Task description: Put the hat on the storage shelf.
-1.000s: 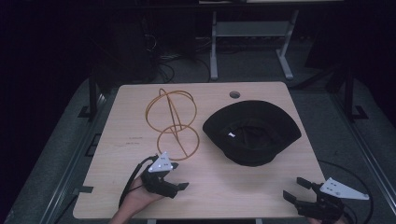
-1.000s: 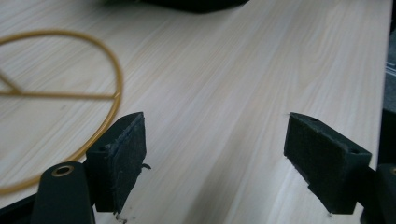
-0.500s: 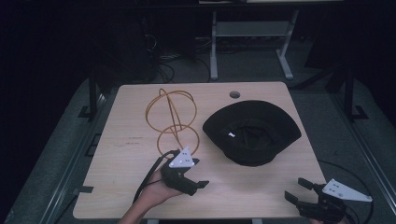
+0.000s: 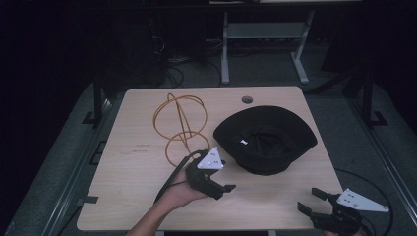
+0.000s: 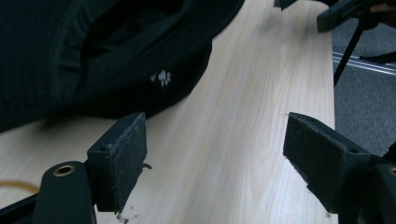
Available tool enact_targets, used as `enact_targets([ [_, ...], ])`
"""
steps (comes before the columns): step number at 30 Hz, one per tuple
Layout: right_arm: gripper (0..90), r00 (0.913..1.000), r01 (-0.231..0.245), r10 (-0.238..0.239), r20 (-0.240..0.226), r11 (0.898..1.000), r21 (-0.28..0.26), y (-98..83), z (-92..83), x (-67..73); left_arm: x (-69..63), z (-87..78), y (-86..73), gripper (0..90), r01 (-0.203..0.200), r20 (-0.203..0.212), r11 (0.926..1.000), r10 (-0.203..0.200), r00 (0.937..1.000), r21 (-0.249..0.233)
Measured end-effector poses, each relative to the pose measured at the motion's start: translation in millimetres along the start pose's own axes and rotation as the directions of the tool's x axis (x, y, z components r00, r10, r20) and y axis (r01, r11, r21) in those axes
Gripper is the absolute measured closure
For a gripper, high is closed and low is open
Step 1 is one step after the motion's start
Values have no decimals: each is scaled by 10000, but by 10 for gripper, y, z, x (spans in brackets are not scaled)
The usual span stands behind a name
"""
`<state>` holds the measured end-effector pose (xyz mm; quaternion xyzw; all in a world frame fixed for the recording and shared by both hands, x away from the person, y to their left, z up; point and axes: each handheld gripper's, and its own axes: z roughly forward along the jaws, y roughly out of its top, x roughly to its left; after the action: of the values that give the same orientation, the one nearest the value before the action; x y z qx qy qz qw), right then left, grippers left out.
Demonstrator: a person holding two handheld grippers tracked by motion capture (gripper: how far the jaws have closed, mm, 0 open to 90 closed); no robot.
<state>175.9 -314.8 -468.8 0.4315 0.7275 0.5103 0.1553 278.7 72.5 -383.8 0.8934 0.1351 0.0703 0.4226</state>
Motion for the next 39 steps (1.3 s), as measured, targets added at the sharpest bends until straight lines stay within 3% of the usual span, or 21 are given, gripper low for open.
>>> enact_targets([
  [15, 197, 9999, -23, 23, -108, 10000, 45, -8, 22, -15, 72, 194, 257, 215, -219, 101, 9997, 218, 9997, 81],
  [24, 198, 9998, -15, 16, -201, 10000, 63, -10, 24, -13, 105, 355, 397, 215, -553, 15, 9983, 552, 9985, 171],
  [35, 199, 9996, 23, -20, -283, 10000, 86, -5, 32, -9, 248, 559, 395, 216, -801, -86, 9907, 815, 9966, 1096],
  [39, 199, 9995, 63, -60, -299, 9999, 94, -2, 38, -4, 278, 633, 379, 252, -772, -378, 9885, 828, 9959, 1297],
])
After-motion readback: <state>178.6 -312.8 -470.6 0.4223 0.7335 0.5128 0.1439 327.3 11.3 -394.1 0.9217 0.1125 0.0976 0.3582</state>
